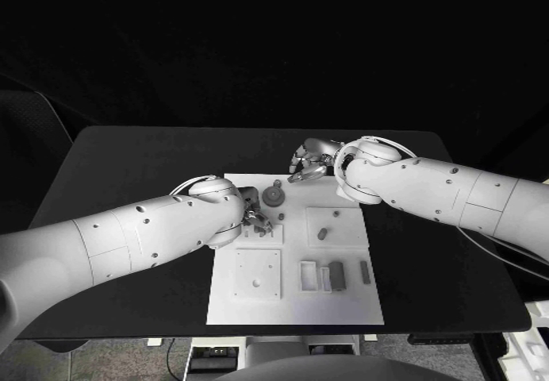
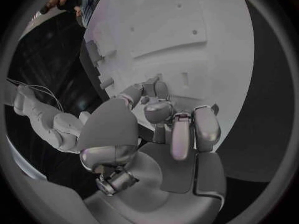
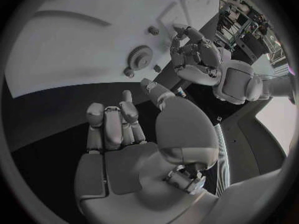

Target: Assemble the parts on the task board

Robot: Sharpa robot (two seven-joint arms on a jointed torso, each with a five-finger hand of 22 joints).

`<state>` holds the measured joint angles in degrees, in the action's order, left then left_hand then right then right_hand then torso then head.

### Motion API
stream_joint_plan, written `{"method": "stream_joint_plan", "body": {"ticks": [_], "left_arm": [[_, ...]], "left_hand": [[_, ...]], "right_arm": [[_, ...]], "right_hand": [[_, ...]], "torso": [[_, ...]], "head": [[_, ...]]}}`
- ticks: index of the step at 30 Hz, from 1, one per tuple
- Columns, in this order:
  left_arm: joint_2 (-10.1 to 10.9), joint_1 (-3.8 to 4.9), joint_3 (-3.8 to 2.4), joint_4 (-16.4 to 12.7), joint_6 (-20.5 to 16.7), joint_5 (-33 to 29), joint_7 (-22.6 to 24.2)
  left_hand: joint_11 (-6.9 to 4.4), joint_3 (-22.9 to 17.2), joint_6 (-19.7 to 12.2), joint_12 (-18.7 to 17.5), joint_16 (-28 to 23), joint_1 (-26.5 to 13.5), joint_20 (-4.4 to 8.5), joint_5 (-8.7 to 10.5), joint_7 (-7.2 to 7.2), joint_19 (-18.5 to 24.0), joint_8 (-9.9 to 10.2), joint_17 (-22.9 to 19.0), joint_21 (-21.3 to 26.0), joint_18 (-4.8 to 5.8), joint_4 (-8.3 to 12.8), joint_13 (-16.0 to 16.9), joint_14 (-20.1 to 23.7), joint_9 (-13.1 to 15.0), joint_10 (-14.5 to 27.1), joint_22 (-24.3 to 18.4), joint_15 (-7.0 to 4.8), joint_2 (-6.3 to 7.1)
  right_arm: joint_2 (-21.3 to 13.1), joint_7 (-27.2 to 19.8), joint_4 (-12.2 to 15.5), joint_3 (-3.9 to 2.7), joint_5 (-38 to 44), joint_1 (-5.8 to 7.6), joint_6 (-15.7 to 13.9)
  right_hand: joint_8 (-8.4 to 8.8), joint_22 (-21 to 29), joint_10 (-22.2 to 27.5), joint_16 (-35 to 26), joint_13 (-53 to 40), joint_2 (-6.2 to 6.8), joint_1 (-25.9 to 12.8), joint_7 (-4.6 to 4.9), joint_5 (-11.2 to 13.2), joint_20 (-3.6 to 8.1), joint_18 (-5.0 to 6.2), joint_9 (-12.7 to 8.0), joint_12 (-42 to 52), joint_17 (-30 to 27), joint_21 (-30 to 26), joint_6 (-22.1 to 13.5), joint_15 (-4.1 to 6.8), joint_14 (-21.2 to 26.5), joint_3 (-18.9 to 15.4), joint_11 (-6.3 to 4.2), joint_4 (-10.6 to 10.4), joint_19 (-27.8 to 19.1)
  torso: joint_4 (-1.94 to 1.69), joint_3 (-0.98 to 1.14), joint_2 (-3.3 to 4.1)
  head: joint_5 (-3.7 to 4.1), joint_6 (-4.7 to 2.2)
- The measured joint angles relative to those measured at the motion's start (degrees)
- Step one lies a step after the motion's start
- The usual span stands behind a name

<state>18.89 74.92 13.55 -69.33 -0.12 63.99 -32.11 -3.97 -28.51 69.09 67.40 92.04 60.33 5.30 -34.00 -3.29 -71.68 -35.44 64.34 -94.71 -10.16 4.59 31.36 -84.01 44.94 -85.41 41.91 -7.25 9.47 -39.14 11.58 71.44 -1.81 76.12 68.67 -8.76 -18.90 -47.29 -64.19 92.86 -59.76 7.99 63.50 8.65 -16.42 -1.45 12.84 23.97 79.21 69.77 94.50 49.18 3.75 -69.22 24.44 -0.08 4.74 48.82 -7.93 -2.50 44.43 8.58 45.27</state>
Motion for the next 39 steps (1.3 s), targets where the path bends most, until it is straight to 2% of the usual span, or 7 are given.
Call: {"method": "stream_joint_plan", "body": {"ticks": [10, 39], "left_arm": [[0.2, -0.07, 0.01, -0.6, -1.3, 1.1, 0.1], [0.8, -0.11, 0.01, -1.4, -0.6, 1.1, -0.1]], "left_hand": [[0.00, 0.0, 0.0, 0.0, 0.0, 0.0, -0.09, 0.03, 0.00, -0.1, 0.0, 0.0, 0.0, 0.01, 0.0, 0.0, 0.0, 0.0, 0.0, 0.0, 0.01, -0.03], [0.00, 0.0, 0.0, 0.0, 0.0, -0.2, 0.02, -0.11, 0.00, -0.2, 0.0, 0.0, 0.0, 0.01, 0.0, 0.0, 0.1, 0.0, 0.0, 0.0, -0.08, -0.16]], "right_arm": [[0.0, 0.0, 0.0, 0.00, 0.0, 0.00, 0.0], [0.1, 0.0, -0.1, 0.00, 0.0, 0.00, 0.1]], "right_hand": [[0.00, 0.1, 0.0, 0.0, 0.0, 0.00, 0.0, -0.06, 0.0, 0.00, -0.01, 0.0, 0.0, 0.0, 0.0, 0.1, -0.08, -0.1, 0.0, 0.01, 0.0, 0.0], [0.00, 0.0, 0.1, 0.0, 0.0, 0.23, -0.2, 0.02, 0.0, 0.00, -0.03, 0.0, 0.0, 0.0, 0.0, 0.0, 0.00, 0.0, 0.0, 0.12, 0.0, 0.0]], "torso": [[-0.02, 0.01, 0.00], [-0.03, -0.02, -0.01]], "head": [[-0.01, 0.00], [-0.19, 0.09]]}}
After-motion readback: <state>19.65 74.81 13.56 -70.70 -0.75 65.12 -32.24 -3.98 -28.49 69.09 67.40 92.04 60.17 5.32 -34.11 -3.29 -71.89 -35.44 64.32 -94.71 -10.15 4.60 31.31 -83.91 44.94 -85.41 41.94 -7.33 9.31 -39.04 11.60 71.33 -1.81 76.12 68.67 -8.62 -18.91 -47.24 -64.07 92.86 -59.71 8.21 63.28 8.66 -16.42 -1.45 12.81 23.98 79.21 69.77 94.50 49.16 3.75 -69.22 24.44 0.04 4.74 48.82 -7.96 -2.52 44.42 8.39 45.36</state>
